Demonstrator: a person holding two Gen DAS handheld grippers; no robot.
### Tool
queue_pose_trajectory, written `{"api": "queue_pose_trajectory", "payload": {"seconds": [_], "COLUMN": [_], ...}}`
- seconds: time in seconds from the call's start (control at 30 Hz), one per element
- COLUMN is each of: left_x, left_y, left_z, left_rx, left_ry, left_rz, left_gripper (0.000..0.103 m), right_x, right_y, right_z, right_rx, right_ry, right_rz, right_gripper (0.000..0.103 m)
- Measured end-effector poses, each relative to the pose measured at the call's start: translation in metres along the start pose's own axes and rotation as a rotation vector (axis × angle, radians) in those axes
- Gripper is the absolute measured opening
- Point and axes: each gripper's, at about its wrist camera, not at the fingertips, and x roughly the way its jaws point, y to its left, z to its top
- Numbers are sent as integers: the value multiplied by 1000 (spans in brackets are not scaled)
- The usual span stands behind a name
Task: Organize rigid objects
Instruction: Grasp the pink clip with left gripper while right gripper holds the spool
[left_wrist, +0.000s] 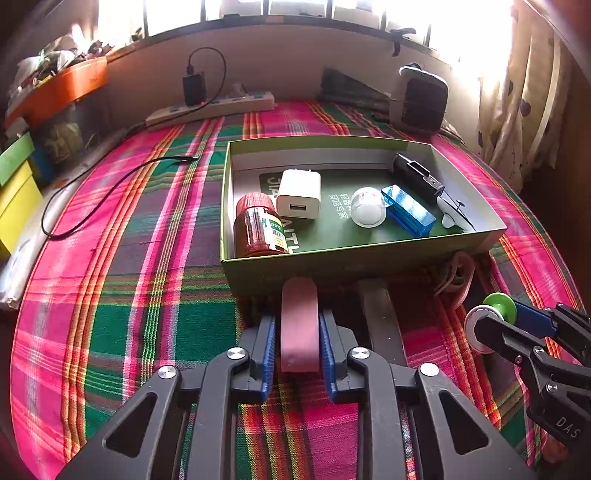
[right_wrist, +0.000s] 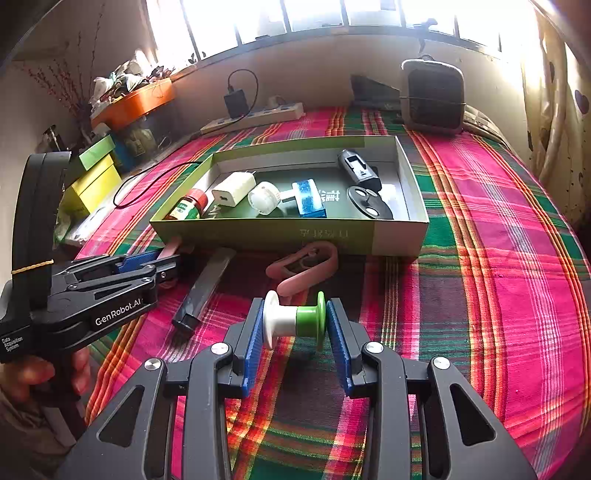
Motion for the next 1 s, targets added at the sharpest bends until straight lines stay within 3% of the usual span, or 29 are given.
{"api": "queue_pose_trajectory", "payload": {"seconds": [1.0], "left_x": [-10], "left_y": [1], "left_z": [-3], "left_rx": [0], "left_ry": [-16], "left_rz": [-19], "left_gripper": [17], "right_x": [0], "right_y": [1], "right_z": [0], "right_rx": [-3], "right_ry": [-1], "right_rz": [-2], "right_gripper": [35]}}
